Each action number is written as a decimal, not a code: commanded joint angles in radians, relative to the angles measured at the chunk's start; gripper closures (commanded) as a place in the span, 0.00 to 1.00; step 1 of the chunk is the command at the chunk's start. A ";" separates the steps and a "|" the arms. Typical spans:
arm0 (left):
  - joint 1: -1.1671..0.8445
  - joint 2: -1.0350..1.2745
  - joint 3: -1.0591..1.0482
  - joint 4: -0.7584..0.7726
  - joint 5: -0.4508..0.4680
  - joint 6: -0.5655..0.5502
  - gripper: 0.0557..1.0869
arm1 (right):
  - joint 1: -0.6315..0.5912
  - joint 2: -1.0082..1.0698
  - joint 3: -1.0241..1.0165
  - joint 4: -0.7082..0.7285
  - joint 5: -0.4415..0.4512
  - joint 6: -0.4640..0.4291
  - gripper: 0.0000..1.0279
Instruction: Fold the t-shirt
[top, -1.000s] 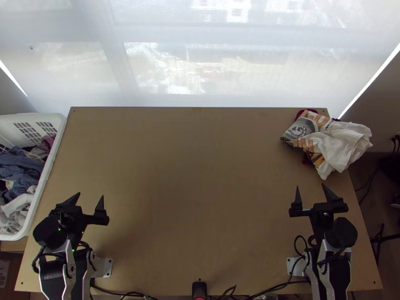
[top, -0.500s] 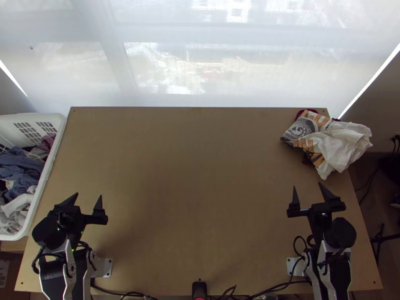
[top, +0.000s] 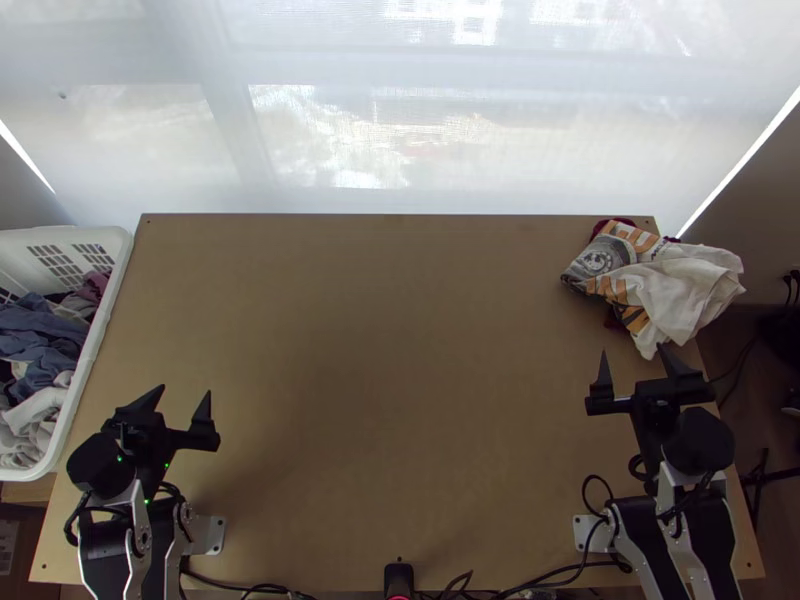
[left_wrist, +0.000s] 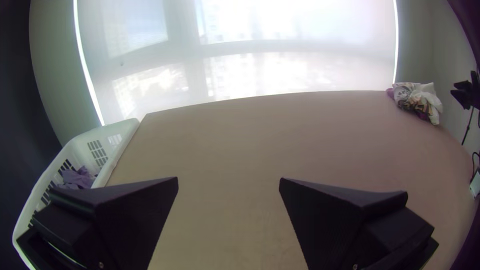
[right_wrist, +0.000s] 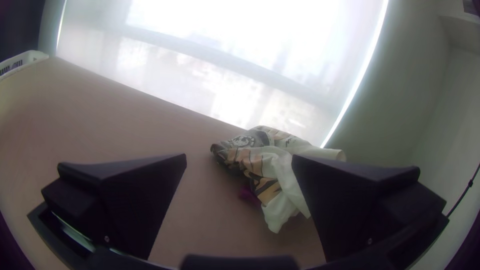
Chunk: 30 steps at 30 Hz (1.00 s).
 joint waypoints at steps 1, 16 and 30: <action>-0.109 -0.003 0.005 -0.002 0.006 -0.032 0.04 | 0.171 0.282 0.256 -0.128 0.198 0.118 0.05; 0.063 0.587 0.407 -0.038 -0.215 -0.201 0.04 | 0.217 0.435 0.413 -0.299 0.281 0.256 0.05; 0.430 1.352 1.094 -0.256 -0.215 -0.336 0.04 | 0.180 0.429 0.473 -0.375 0.304 0.320 0.05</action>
